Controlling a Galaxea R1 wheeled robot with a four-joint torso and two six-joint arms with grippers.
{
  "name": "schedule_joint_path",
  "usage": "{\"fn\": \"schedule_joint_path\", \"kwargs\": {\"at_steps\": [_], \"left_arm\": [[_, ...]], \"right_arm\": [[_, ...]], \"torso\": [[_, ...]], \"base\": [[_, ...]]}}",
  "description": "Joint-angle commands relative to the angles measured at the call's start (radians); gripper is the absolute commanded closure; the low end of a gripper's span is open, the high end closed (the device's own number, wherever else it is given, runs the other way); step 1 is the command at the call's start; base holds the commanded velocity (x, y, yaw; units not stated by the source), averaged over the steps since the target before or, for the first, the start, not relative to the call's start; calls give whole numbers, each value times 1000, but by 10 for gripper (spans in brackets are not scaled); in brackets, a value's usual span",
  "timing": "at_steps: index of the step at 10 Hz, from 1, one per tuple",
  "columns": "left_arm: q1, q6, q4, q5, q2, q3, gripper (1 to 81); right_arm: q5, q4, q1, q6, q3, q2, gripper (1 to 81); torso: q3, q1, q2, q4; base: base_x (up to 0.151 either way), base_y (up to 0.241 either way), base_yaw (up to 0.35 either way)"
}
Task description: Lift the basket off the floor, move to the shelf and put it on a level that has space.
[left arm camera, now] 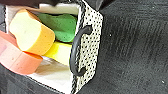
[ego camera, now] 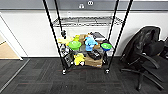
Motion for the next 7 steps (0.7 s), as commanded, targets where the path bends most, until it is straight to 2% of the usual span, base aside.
{"fn": "schedule_joint_path", "kwargs": {"at_steps": [1,3,5,7], "left_arm": [[-97,1,-10,54,3,10,10],[-130,2,2,77,8,10,10],[-167,2,4,86,0,10,10],[-187,2,4,86,3,10,10]], "right_arm": [[-49,3,93,-1,1,-31,10],[-49,14,105,-1,2,-29,10],[-49,14,118,7,1,-28,10],[-49,16,127,10,1,-19,10]], "torso": [[-89,62,-96,0],[-149,102,-160,0],[-122,147,-230,0],[-142,178,-279,0]], "base": [[0,0,0],[0,0,0],[0,0,0],[0,0,0]]}}
